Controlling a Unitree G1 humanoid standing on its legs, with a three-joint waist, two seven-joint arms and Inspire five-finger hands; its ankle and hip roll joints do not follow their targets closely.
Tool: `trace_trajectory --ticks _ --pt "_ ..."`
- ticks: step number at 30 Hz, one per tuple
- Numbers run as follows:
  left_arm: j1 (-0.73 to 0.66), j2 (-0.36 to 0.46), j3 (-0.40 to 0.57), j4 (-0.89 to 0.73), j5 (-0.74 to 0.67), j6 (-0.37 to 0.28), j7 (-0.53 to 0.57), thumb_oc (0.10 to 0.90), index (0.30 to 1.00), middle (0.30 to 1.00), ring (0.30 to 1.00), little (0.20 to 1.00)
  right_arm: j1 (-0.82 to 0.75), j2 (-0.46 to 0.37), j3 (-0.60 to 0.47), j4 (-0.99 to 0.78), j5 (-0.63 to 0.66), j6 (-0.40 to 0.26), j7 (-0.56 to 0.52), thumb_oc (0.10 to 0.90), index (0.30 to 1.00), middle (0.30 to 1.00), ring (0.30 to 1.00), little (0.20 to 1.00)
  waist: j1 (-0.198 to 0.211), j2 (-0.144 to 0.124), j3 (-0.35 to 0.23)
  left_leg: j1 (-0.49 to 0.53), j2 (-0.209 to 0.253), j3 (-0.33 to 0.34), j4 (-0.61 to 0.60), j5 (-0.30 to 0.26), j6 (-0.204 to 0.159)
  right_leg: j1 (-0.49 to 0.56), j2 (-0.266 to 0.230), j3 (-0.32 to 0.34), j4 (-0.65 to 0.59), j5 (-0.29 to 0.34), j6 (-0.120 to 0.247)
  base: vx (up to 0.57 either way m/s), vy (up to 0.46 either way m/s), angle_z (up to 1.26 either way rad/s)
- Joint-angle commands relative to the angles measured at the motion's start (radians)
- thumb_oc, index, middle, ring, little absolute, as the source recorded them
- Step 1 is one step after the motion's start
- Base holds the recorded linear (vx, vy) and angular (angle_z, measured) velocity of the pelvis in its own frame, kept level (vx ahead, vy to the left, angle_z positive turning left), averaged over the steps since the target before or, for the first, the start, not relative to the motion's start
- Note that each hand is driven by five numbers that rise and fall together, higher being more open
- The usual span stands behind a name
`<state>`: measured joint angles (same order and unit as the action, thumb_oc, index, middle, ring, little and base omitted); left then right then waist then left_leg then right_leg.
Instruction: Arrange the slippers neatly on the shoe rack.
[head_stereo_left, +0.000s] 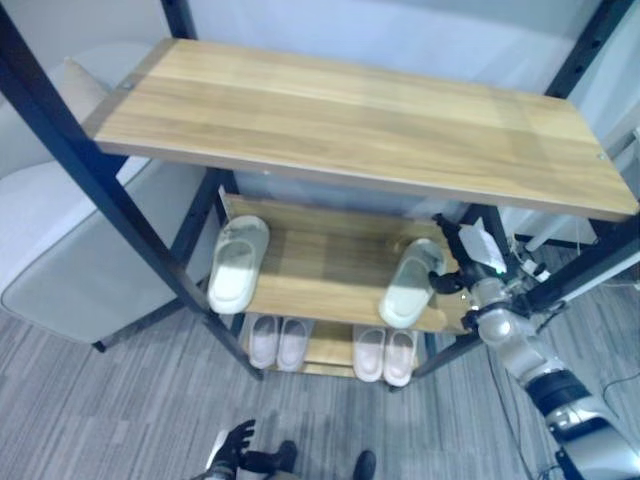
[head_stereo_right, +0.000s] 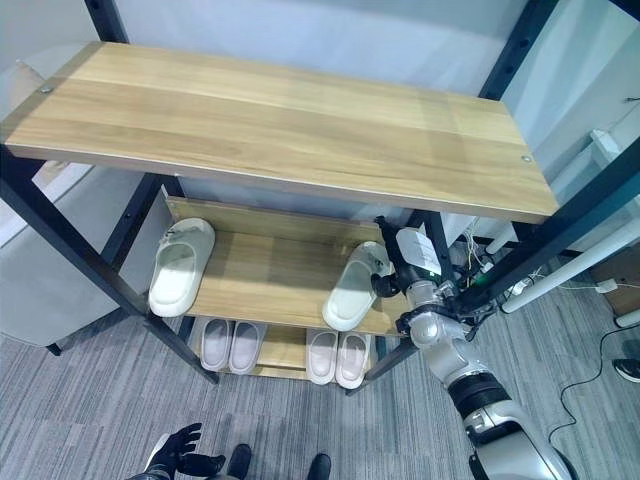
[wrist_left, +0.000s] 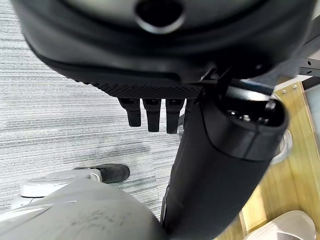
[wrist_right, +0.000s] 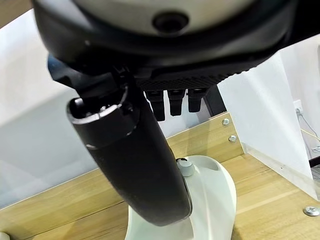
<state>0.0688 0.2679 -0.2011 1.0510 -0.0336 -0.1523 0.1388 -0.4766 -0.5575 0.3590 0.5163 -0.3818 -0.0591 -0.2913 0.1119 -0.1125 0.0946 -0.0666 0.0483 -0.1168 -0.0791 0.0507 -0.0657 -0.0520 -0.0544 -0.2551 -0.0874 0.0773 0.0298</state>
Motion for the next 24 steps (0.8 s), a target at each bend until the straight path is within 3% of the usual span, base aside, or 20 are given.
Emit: trace_trajectory --ticks 1,8,9,10,11,12,13,14,24 --pt "-0.021 -0.007 -0.057 0.036 0.006 -0.013 -0.015 0.800 0.900 0.900 0.900 0.900 -0.055 -0.037 -0.020 -0.031 0.019 -0.022 -0.017 0.800 0.900 0.900 0.900 0.900 0.011 0.002 -0.031 -0.006 -0.021 0.051 -0.008 -0.037 0.011 0.048 -0.043 0.040 0.016 -0.071 0.085 0.00 0.000 0.00" --pt "-0.018 -0.005 -0.060 0.045 0.000 -0.010 -0.017 0.800 0.900 0.900 0.900 0.900 -0.074 -0.010 0.007 0.042 0.051 -0.020 -0.007 0.800 0.900 0.900 0.900 0.900 0.014 0.004 -0.026 -0.008 -0.020 0.051 -0.008 -0.037 0.013 0.043 -0.044 0.042 0.016 -0.070 0.086 0.00 0.000 0.00" --pt "-0.019 -0.003 -0.061 0.047 -0.007 -0.011 -0.015 0.800 0.900 0.900 0.900 0.900 -0.086 0.007 0.017 0.068 0.069 -0.018 -0.004 0.764 0.846 0.846 0.846 0.846 0.020 0.003 -0.022 -0.012 -0.020 0.050 -0.008 -0.035 0.013 0.040 -0.043 0.042 0.016 -0.068 0.087 0.00 0.000 0.00" --pt "-0.019 -0.001 -0.062 0.047 -0.009 -0.011 -0.014 0.800 0.900 0.900 0.900 0.900 -0.090 0.013 0.022 0.084 0.073 -0.017 -0.003 0.673 0.709 0.709 0.709 0.709 0.022 0.001 -0.021 -0.013 -0.021 0.050 -0.008 -0.035 0.013 0.039 -0.044 0.041 0.016 -0.067 0.087 0.00 0.000 0.00" --pt "-0.019 -0.001 -0.061 0.047 -0.009 -0.011 -0.014 0.800 0.900 0.900 0.900 0.900 -0.091 0.013 0.023 0.086 0.074 -0.018 -0.004 0.673 0.709 0.709 0.709 0.709 0.021 0.001 -0.021 -0.013 -0.021 0.050 -0.008 -0.035 0.013 0.039 -0.044 0.041 0.016 -0.067 0.087 0.00 0.000 0.00" --pt "-0.020 0.001 -0.061 0.052 -0.011 -0.011 -0.014 0.800 0.900 0.900 0.900 0.900 -0.101 0.026 0.031 0.116 0.086 -0.015 -0.001 0.587 0.580 0.580 0.580 0.580 0.028 -0.002 -0.017 -0.016 -0.021 0.047 -0.008 -0.034 0.014 0.039 -0.043 0.037 0.017 -0.068 0.087 0.00 0.000 0.00" --pt "-0.019 0.002 -0.058 0.054 -0.013 -0.011 -0.013 0.800 0.900 0.900 0.900 0.900 -0.105 0.028 0.032 0.119 0.090 -0.015 -0.001 0.416 0.324 0.324 0.324 0.324 0.029 -0.004 -0.016 -0.017 -0.021 0.047 -0.008 -0.033 0.014 0.038 -0.043 0.037 0.016 -0.068 0.087 0.00 0.000 0.00" --pt "-0.020 0.003 -0.057 0.057 -0.014 -0.010 -0.013 0.800 0.900 0.900 0.900 0.900 -0.107 0.032 0.035 0.123 0.096 -0.015 0.001 0.400 0.300 0.300 0.300 0.300 0.031 -0.006 -0.015 -0.018 -0.021 0.045 -0.008 -0.033 0.014 0.037 -0.042 0.035 0.017 -0.068 0.087 0.00 0.000 0.00" --pt "-0.017 0.013 -0.042 0.073 -0.020 -0.005 -0.014 0.800 0.900 0.900 0.900 0.900 -0.114 0.041 0.030 0.125 0.123 -0.026 -0.001 0.400 0.300 0.300 0.300 0.300 0.055 -0.032 -0.004 -0.024 -0.019 0.030 -0.008 -0.029 0.013 0.036 -0.042 0.016 0.025 -0.070 0.087 0.00 -0.004 0.01"
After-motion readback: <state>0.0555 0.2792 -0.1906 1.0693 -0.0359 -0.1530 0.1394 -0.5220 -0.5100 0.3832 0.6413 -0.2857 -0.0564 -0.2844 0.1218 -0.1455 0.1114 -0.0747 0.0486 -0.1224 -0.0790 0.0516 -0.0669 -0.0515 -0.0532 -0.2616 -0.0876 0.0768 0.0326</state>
